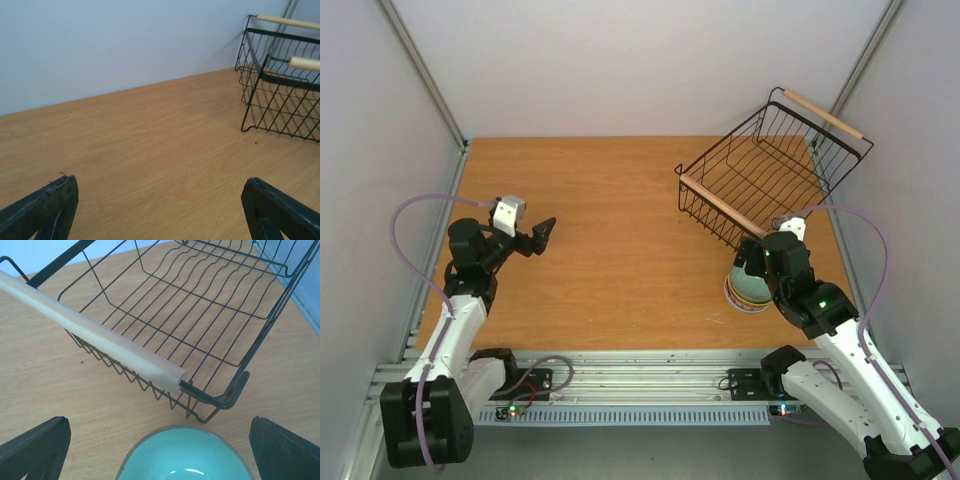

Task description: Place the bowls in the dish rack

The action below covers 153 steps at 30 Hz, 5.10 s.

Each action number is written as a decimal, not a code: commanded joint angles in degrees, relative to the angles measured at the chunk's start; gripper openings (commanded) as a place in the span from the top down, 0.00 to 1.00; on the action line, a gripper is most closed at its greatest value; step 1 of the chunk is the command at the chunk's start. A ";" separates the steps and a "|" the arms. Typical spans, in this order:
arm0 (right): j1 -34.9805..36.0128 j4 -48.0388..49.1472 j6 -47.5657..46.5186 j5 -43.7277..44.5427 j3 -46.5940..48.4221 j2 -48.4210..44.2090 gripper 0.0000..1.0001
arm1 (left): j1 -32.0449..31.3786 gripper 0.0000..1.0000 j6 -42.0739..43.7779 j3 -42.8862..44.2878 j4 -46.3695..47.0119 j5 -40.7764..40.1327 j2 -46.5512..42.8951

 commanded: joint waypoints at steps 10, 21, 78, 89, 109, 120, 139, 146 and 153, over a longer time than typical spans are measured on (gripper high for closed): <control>0.37 0.01 3.32 3.26 -1.11 1.30 0.01 | 3.10 0.08 1.76 -1.25 1.63 -1.15 -0.63; 0.37 -0.57 2.24 1.18 7.54 13.09 0.01 | 3.88 0.07 0.96 -1.11 1.84 -1.46 -0.33; 20.31 15.80 -22.51 -21.84 45.73 69.01 0.01 | 4.32 0.05 1.35 -0.86 3.16 -2.29 5.46; 15.62 21.34 -17.56 6.15 41.45 55.61 0.01 | 4.32 0.05 1.13 -0.94 3.25 -1.51 5.77; -13.83 -16.34 23.65 17.89 27.73 44.00 0.01 | 4.31 0.05 0.35 -0.85 3.05 0.10 6.30; -22.61 -1.21 15.90 -1.13 23.00 50.94 0.01 | 4.31 0.05 0.42 -0.66 3.05 0.33 7.70; -22.32 23.48 2.02 -21.95 20.12 54.91 0.13 | 4.32 0.05 1.07 -0.27 2.87 0.60 9.41; -17.25 21.41 -7.46 -16.86 21.68 56.66 0.23 | 4.32 0.05 1.05 -0.16 2.87 0.72 9.89; -11.21 18.18 -15.90 -9.52 23.68 58.51 0.20 | 4.32 0.04 0.68 0.03 2.96 1.32 10.19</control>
